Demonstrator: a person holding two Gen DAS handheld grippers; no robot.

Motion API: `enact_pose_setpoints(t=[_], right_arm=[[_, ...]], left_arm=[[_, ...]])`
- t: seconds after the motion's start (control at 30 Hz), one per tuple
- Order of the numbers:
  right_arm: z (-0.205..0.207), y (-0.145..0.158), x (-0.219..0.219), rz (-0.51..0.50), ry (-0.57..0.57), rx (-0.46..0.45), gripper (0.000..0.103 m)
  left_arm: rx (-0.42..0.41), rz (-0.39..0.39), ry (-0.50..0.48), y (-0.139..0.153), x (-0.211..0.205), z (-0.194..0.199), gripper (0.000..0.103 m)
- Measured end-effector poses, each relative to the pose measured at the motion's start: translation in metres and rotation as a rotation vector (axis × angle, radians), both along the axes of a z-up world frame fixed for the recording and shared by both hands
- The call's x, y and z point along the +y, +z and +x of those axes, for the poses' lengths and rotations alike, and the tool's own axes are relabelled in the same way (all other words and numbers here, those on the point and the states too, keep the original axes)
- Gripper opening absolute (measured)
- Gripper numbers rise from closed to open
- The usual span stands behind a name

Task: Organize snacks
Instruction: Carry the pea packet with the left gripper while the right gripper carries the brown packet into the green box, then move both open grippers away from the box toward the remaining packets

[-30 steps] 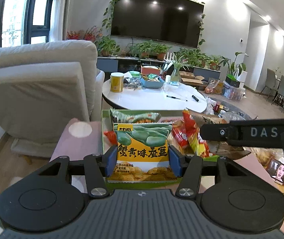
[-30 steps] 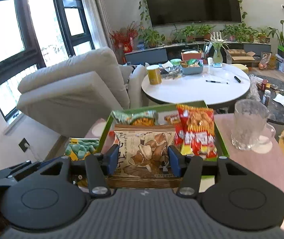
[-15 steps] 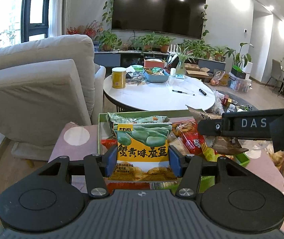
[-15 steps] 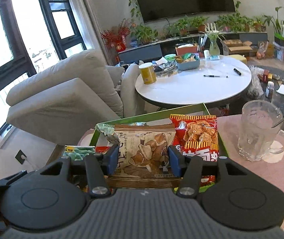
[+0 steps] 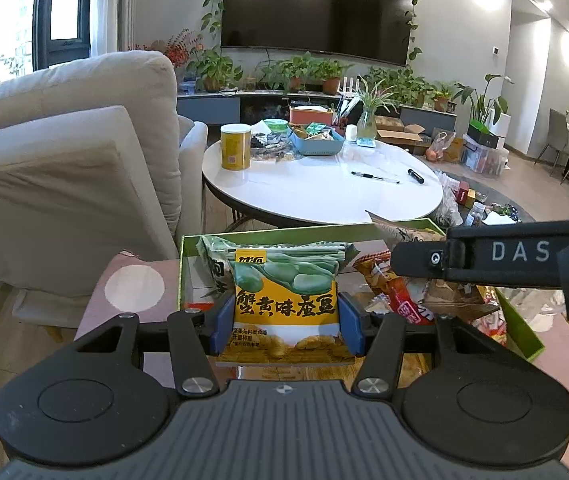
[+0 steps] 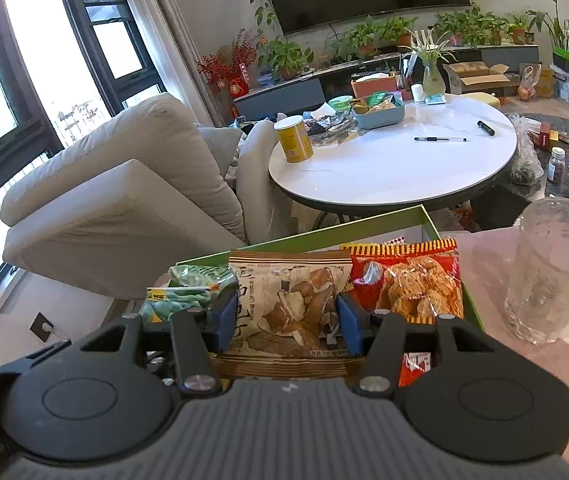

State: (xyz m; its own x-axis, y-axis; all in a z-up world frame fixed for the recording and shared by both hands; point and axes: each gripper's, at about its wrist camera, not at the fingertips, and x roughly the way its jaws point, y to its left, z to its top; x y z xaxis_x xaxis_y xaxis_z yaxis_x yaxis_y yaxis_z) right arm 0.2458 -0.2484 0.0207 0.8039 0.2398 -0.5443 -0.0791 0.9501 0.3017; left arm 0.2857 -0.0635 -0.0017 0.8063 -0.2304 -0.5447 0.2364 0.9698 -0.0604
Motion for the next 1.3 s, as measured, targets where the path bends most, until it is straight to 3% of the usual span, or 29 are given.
enact_pose_setpoints(t=[0.13, 0.23, 0.87, 1.0, 1.3], right_arm=[[0.006, -0.002, -0.001, -0.001, -0.019, -0.002, 0.060], [-0.001, 0.001, -0.006, 0.019, -0.023, 0.000, 0.060], [-0.063, 0.031, -0.030, -0.009, -0.048, -0.081, 0.060], [-0.079, 0.031, -0.032, -0.054, -0.045, -0.092, 0.060], [-0.117, 0.014, -0.044, -0.097, -0.031, -0.044, 0.060]], left_arm=[[0.012, 0.003, 0.012, -0.004, -0.002, 0.007, 0.053], [-0.013, 0.000, 0.009, -0.004, 0.001, 0.000, 0.067], [-0.094, -0.040, 0.063, 0.027, 0.038, -0.068, 0.076], [-0.094, -0.018, 0.034, 0.022, 0.031, -0.091, 0.078], [-0.011, -0.014, -0.036, -0.005, 0.012, -0.137, 0.078]])
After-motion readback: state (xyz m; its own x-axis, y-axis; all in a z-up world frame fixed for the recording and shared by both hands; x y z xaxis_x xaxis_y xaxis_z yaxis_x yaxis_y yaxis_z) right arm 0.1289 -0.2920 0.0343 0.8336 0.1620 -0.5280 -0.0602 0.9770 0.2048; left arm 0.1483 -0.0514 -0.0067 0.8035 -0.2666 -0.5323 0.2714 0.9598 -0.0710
